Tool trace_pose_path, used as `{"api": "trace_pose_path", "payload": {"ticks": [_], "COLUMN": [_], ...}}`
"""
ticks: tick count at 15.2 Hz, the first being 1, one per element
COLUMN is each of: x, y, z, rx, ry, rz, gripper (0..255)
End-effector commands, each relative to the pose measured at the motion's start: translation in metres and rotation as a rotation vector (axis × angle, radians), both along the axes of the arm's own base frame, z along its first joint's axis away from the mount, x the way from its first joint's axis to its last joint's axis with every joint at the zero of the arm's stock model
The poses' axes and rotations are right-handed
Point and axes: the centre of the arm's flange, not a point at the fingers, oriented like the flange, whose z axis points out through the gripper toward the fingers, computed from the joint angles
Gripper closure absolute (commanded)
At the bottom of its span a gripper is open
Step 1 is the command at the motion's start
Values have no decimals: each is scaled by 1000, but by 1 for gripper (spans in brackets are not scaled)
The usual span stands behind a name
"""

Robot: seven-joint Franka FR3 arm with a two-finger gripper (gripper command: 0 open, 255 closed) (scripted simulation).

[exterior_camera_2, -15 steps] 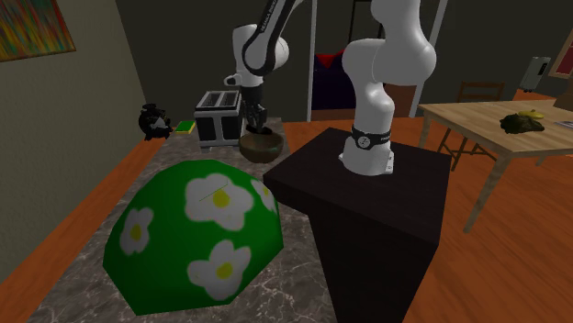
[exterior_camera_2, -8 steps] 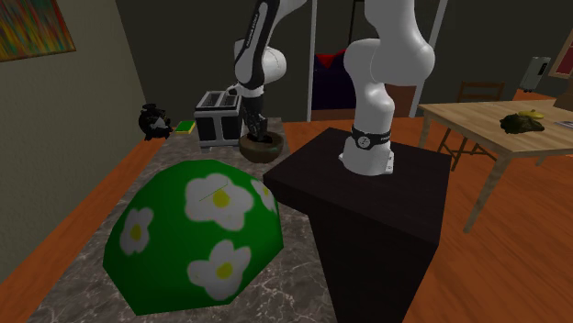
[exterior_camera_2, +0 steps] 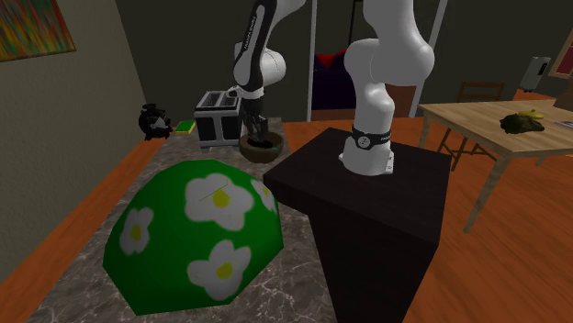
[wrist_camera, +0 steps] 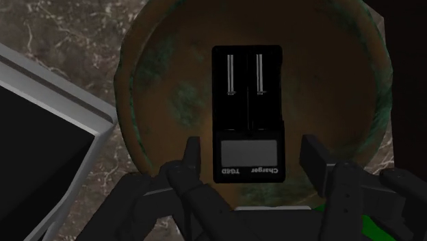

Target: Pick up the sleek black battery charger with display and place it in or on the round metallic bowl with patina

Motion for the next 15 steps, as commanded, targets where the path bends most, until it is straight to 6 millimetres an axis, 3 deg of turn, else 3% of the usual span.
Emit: {"api": "trace_pose_path", "payload": {"ticks": [1,5,9,15], "x": [0,0,2,2], "y": [0,0,-1,-1], "z": [0,0,50,50], "rx": [0,0,0,0], "ry": [0,0,0,0], "rz": [0,0,0,0], "gripper": [0,0,0,0]}}
